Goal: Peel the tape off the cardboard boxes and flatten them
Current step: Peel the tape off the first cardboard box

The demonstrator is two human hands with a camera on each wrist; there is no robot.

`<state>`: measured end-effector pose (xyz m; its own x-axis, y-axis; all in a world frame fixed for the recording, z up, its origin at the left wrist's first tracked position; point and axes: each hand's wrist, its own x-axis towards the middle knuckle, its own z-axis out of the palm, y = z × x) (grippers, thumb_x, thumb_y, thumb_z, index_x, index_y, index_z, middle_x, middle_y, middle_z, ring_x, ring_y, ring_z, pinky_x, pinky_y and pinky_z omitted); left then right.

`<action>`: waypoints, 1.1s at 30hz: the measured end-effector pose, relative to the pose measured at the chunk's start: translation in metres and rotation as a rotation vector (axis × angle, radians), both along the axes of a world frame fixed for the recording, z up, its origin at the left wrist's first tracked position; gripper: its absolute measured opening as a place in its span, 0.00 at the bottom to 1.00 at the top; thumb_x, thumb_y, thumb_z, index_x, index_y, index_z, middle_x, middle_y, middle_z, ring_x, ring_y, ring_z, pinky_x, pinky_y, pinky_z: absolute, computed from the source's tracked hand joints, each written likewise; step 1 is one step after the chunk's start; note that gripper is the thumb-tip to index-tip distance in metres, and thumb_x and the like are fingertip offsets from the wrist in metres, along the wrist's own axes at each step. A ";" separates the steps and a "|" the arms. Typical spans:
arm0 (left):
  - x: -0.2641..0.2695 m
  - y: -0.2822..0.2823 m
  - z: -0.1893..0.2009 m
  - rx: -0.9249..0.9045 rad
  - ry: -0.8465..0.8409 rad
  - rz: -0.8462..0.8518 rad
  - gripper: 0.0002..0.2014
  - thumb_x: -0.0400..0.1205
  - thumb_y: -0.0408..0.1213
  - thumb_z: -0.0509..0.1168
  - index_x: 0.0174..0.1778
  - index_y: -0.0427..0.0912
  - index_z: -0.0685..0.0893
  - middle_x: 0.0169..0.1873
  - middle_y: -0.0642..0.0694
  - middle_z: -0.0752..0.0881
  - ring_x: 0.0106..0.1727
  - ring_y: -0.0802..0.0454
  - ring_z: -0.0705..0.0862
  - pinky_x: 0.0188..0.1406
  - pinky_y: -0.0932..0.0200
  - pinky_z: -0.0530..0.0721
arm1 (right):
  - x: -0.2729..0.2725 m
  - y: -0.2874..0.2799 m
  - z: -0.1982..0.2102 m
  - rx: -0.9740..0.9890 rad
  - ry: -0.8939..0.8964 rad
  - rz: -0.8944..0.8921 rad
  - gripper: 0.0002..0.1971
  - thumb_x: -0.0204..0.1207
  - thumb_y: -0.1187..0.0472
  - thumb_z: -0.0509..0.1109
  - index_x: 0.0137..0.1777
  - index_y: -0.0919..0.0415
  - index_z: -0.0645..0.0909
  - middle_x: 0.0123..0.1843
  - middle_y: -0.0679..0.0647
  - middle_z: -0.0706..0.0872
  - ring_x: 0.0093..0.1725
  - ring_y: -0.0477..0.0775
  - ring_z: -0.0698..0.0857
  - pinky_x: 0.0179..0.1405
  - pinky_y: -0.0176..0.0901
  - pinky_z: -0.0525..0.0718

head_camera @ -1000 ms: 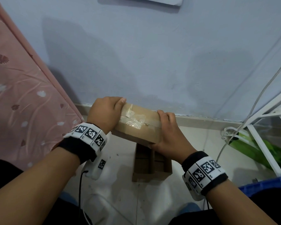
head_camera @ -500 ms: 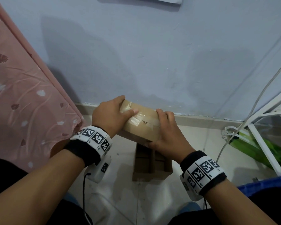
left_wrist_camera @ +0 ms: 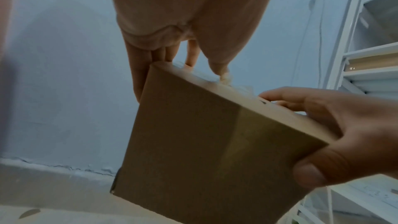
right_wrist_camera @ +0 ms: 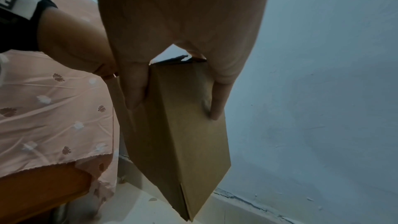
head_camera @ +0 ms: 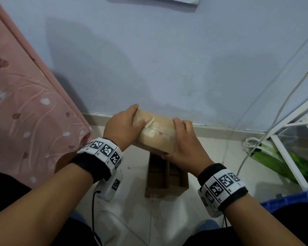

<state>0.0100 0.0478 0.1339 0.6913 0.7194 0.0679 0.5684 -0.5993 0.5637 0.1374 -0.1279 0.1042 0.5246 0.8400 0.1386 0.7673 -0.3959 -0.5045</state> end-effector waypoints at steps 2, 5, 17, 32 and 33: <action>0.002 -0.003 -0.003 -0.017 0.019 -0.017 0.40 0.79 0.66 0.66 0.83 0.49 0.67 0.65 0.41 0.84 0.66 0.39 0.82 0.60 0.48 0.79 | 0.001 0.000 0.001 -0.008 -0.013 0.001 0.55 0.60 0.52 0.86 0.84 0.55 0.58 0.72 0.53 0.64 0.70 0.60 0.74 0.67 0.54 0.83; 0.003 -0.006 -0.008 -0.086 0.002 -0.003 0.48 0.72 0.75 0.65 0.83 0.52 0.63 0.73 0.39 0.75 0.73 0.37 0.78 0.69 0.41 0.79 | 0.001 0.002 0.001 -0.015 -0.044 -0.018 0.55 0.60 0.52 0.86 0.84 0.56 0.58 0.74 0.55 0.65 0.70 0.62 0.75 0.64 0.56 0.84; 0.008 -0.018 -0.009 -0.044 -0.217 -0.175 0.11 0.73 0.44 0.81 0.43 0.47 0.86 0.36 0.53 0.83 0.38 0.58 0.79 0.39 0.61 0.74 | -0.002 0.003 0.001 -0.028 -0.148 -0.074 0.47 0.64 0.58 0.78 0.83 0.61 0.61 0.73 0.61 0.67 0.69 0.67 0.74 0.53 0.54 0.85; 0.003 -0.006 0.012 -0.708 -0.382 0.042 0.12 0.70 0.26 0.82 0.37 0.38 0.84 0.26 0.46 0.84 0.24 0.56 0.81 0.30 0.64 0.85 | -0.005 0.009 0.005 -0.063 -0.258 -0.060 0.49 0.63 0.62 0.80 0.84 0.59 0.61 0.75 0.61 0.67 0.73 0.65 0.72 0.41 0.51 0.86; 0.002 -0.006 0.015 -0.751 -0.403 0.052 0.12 0.71 0.25 0.81 0.38 0.38 0.84 0.27 0.46 0.84 0.25 0.56 0.82 0.29 0.65 0.85 | -0.005 0.010 0.006 -0.059 -0.266 -0.059 0.49 0.62 0.63 0.79 0.84 0.58 0.62 0.75 0.61 0.67 0.73 0.66 0.72 0.40 0.50 0.85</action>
<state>0.0123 0.0421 0.1487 0.6818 0.7020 -0.2057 0.2554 0.0350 0.9662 0.1328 -0.1184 0.1106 0.5242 0.8199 0.2301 0.8447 -0.4662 -0.2629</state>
